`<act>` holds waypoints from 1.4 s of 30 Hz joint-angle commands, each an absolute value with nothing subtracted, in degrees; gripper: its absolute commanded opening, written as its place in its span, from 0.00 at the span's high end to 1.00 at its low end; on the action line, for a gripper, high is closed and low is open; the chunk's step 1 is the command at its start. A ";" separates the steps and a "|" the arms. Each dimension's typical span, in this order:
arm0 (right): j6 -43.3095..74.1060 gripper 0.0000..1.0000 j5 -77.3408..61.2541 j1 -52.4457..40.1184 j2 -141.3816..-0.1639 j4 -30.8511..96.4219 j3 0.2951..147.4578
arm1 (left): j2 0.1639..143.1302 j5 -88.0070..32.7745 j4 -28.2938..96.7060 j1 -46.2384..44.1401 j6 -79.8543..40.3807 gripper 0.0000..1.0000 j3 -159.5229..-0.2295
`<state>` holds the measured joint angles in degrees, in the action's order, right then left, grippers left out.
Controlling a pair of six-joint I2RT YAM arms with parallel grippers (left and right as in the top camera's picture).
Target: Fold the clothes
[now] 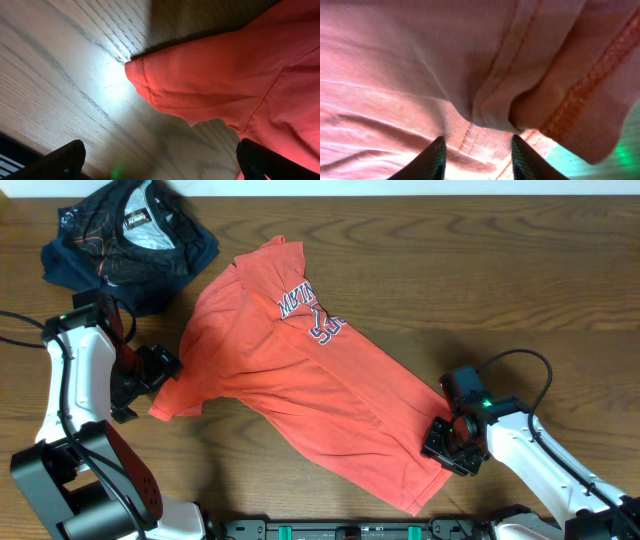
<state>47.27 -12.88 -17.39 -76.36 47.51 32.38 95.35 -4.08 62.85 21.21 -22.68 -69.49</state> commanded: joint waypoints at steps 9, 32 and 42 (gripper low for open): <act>49.30 0.67 -13.13 -18.20 -76.40 46.94 30.13 | 94.61 -3.42 63.18 21.30 -22.37 0.02 -70.39; 48.56 0.99 -8.14 -16.08 -76.40 47.31 38.09 | 94.61 -3.42 63.11 21.30 -22.37 0.02 -70.37; 43.77 0.98 -3.16 -0.64 -76.40 42.57 48.62 | 94.61 -3.42 63.13 21.30 -22.37 0.02 -70.37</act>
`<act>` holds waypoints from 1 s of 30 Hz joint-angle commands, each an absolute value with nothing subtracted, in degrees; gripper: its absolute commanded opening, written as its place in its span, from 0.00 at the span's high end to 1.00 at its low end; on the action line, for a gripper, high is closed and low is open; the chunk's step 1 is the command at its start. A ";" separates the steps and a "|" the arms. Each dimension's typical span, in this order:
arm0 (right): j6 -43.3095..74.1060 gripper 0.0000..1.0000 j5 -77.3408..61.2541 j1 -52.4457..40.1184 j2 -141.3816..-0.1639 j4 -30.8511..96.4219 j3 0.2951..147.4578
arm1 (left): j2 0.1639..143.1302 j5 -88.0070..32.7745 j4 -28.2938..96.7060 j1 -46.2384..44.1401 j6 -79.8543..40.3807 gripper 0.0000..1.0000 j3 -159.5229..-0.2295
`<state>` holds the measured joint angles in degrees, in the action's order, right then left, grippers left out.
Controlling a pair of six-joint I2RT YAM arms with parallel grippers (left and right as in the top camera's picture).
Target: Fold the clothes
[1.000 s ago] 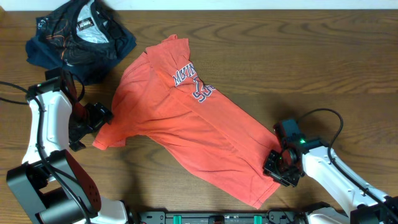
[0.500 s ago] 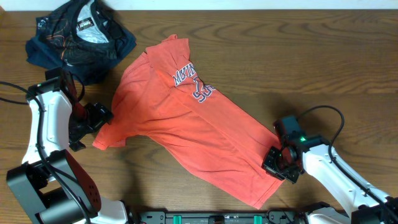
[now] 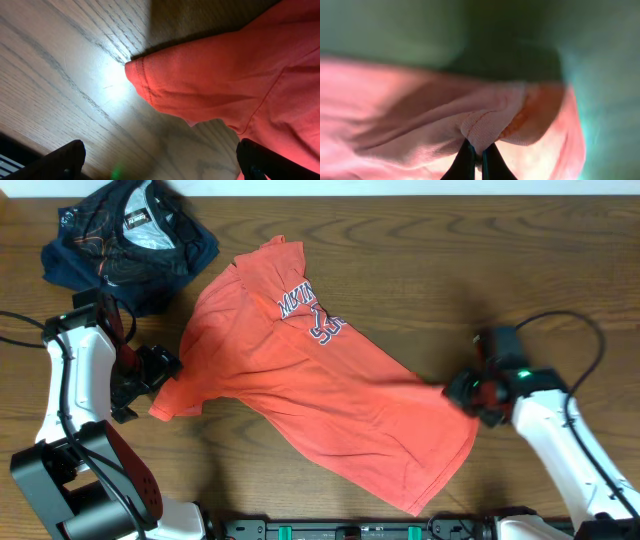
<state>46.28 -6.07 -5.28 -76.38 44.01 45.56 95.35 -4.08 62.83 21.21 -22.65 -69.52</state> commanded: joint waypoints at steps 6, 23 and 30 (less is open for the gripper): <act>42.30 0.98 -2.98 9.72 -76.40 33.98 50.96 | 94.61 -4.01 63.18 21.30 -22.35 0.02 -70.37; 38.02 0.98 4.16 21.37 -85.34 32.71 64.49 | 94.61 -10.70 61.45 6.00 -17.41 0.02 -70.37; 29.78 0.33 -1.74 23.64 -92.55 48.16 83.29 | 94.61 -9.76 58.87 -0.14 -17.43 0.02 -70.37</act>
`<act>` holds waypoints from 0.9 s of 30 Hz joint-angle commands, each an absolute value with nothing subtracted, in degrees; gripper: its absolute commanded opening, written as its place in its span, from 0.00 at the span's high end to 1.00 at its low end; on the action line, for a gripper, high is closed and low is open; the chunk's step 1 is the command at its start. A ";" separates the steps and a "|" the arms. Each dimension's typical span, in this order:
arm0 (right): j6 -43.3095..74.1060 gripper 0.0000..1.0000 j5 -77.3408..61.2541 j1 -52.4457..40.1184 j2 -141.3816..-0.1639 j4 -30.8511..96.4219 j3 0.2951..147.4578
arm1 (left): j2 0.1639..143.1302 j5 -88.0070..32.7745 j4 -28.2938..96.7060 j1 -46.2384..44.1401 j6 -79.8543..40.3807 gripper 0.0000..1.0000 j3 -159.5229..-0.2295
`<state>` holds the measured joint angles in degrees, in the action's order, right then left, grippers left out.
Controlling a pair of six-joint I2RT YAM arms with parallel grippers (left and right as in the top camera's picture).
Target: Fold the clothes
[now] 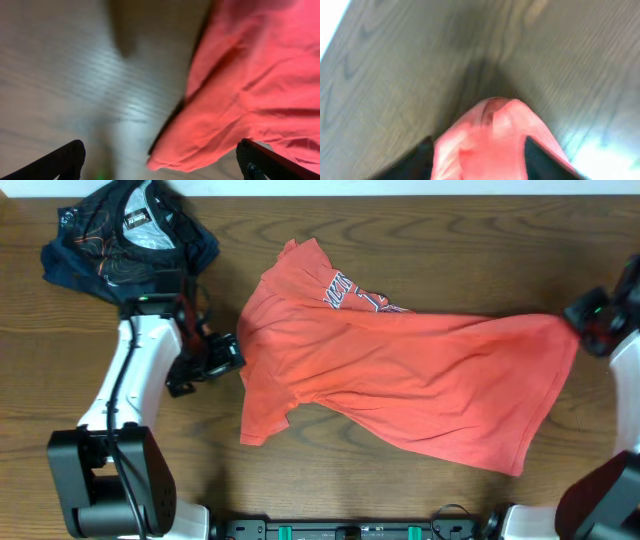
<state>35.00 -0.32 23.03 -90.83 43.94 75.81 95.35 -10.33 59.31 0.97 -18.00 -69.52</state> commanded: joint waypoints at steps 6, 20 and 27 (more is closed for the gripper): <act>28.16 0.01 -2.83 23.62 -93.38 61.69 92.12 | 94.61 -9.78 58.72 -0.84 -16.08 0.02 -70.35; 22.37 0.01 -13.50 20.80 -86.67 83.35 92.40 | 94.61 -9.87 62.13 -0.84 -15.00 0.02 -68.82; 25.34 0.02 -9.80 17.21 -76.99 82.11 78.87 | 94.74 -12.97 61.39 -0.84 -11.90 0.01 -66.48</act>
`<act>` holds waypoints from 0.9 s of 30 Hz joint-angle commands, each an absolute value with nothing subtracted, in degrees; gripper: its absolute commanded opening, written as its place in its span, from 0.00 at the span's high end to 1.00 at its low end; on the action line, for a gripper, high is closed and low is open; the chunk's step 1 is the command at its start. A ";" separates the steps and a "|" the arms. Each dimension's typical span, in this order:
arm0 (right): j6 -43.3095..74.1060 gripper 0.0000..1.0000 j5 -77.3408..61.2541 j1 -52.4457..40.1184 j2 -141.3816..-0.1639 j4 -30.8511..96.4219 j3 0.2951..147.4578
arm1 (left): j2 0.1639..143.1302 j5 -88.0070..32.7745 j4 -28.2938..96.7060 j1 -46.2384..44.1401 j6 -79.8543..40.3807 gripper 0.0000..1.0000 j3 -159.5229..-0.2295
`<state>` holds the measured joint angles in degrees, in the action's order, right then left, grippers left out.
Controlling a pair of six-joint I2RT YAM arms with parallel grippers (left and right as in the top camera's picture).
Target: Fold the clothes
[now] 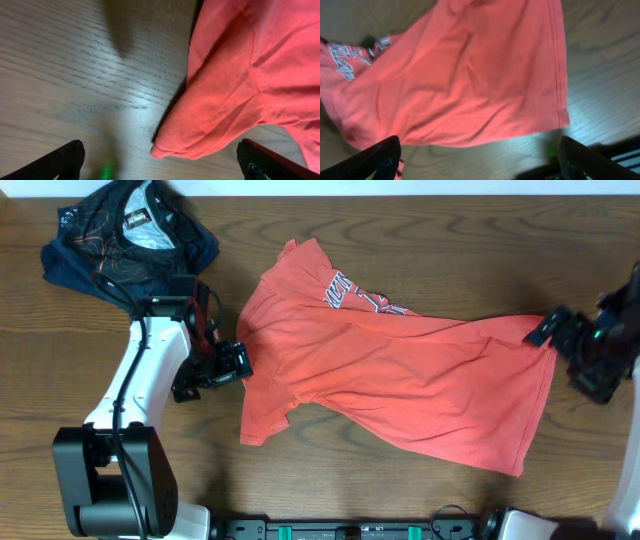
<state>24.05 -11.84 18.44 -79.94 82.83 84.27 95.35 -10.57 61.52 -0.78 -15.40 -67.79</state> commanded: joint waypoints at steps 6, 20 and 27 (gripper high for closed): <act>27.20 0.01 -9.96 17.06 -69.78 77.01 62.19 | 94.74 -17.39 61.10 -0.86 -10.28 0.01 -63.81; 28.71 0.01 -10.98 17.06 -68.90 67.55 42.37 | 94.76 -21.65 53.80 -7.25 -11.33 0.07 -56.34; 30.33 0.01 -10.96 16.80 -68.90 66.11 36.91 | 95.33 -21.41 50.09 -10.00 -14.26 0.09 -54.96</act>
